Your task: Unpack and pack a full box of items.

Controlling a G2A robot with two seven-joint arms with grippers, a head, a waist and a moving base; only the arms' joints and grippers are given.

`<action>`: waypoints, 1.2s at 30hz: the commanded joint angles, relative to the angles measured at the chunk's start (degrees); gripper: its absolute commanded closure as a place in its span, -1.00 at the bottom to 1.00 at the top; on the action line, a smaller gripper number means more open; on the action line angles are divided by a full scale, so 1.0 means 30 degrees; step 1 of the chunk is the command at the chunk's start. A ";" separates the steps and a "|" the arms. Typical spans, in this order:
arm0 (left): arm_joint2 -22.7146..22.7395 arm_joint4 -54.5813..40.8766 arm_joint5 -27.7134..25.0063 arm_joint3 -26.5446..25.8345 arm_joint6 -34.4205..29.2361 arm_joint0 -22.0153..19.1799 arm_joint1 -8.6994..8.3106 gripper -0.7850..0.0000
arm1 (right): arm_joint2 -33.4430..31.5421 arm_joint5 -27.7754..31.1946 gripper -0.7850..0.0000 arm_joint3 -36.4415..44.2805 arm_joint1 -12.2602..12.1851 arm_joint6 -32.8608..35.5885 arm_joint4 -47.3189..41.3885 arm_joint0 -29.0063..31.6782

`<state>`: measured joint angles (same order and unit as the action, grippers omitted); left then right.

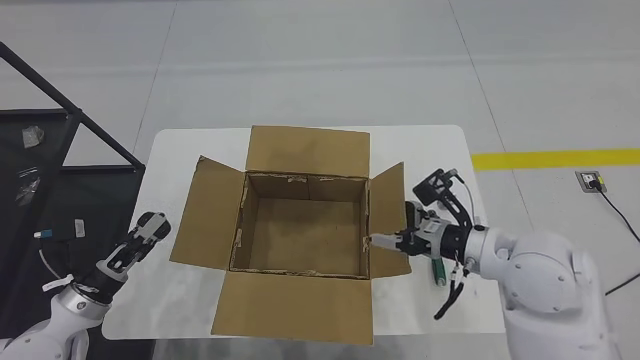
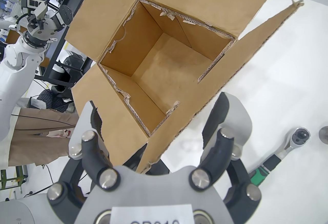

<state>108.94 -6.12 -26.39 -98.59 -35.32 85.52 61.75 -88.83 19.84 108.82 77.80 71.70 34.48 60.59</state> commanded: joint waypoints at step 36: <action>-0.1345 0.2097 0.3724 -0.0310 -0.1537 -0.0628 -0.0403 1.00 | 0.0263 0.0544 -1.00 0.0557 -0.1503 -0.2457 -0.0200 0.0892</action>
<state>104.93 0.06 -15.23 -99.49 -40.20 83.63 60.55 -88.07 21.44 110.55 73.37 64.40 33.95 63.25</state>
